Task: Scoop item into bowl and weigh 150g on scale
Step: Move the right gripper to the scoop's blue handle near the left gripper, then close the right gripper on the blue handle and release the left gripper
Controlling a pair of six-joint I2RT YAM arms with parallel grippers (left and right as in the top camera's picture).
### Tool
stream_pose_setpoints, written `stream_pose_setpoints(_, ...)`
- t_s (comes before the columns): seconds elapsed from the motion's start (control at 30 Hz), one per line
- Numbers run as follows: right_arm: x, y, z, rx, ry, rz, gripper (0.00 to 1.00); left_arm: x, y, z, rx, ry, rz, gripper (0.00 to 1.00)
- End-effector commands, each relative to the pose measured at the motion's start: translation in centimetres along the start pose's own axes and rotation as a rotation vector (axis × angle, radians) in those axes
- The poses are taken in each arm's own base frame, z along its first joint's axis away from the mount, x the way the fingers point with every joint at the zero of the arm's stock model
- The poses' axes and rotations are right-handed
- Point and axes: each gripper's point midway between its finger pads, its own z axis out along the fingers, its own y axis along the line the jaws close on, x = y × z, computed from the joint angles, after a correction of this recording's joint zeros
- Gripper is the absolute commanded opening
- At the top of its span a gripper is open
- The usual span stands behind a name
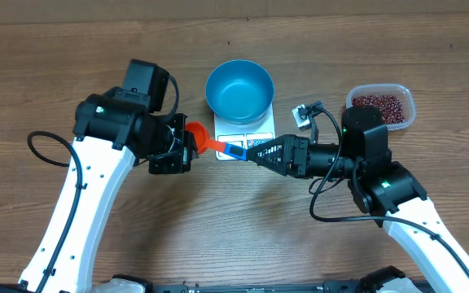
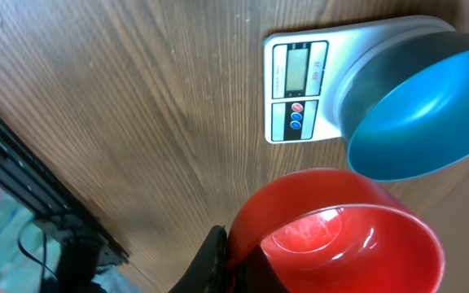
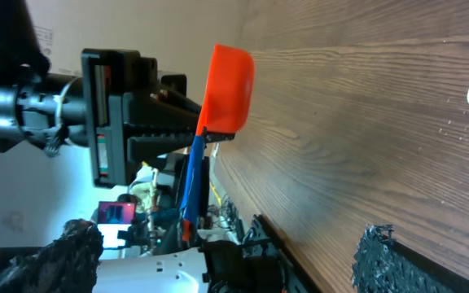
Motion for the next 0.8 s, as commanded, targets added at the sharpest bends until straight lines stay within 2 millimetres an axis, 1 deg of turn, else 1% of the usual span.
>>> stream_pose_setpoints(0.0,-1.1,0.9,0.0,0.004,-0.045,-0.042,1.0,0.8,0.0,-0.2,0.011,0.003,-0.081,0.04)
stream_pose_setpoints(0.13,-1.5,1.4,-0.1,-0.013,-0.061,-0.054,1.0,1.2,-0.2,-0.2,0.018,0.009,-0.07,0.04)
stream_pose_setpoints(0.2,-1.9,1.7,-0.1,-0.021,-0.077,0.0,1.0,1.4,-0.2,-0.1,0.021,0.013,-0.065,0.05)
stream_pose_setpoints(0.23,-2.3,2.1,-0.1,-0.039,-0.089,0.044,1.0,1.5,-0.3,-0.1,0.023,0.016,-0.063,0.05)
stream_pose_setpoints(0.3,-2.6,3.0,0.0,-0.068,-0.098,0.018,1.0,1.9,-0.2,0.0,0.022,0.02,-0.069,0.04)
stream_pose_setpoints(0.47,-2.1,3.5,0.5,-0.075,-0.084,-0.022,1.0,2.4,-0.5,0.1,0.037,0.03,-0.06,0.04)
stream_pose_setpoints(0.53,-2.1,3.2,0.6,-0.062,-0.088,-0.016,1.0,2.5,-0.6,0.1,0.043,0.033,-0.059,0.05)
stream_pose_setpoints(0.6,-2.2,2.9,0.7,-0.055,-0.094,-0.011,0.95,2.6,-0.8,0.1,0.05,0.037,-0.055,0.04)
stream_pose_setpoints(0.67,-2.3,2.7,0.8,-0.05,-0.095,-0.005,0.8,2.7,-0.9,0.1,0.055,0.039,-0.051,0.04)
stream_pose_setpoints(0.7,-2.2,2.6,0.8,-0.049,-0.093,0.0,0.74,2.8,-1.0,0.1,0.058,0.041,-0.049,0.05)
stream_pose_setpoints(0.73,-2.3,2.5,0.9,-0.047,-0.092,0.002,0.7,2.9,-1.0,0.1,0.059,0.042,-0.047,0.04)
stream_pose_setpoints(0.77,-2.3,2.5,0.9,-0.046,-0.091,0.003,0.69,3.0,-1.0,0.2,0.059,0.042,-0.047,0.04)
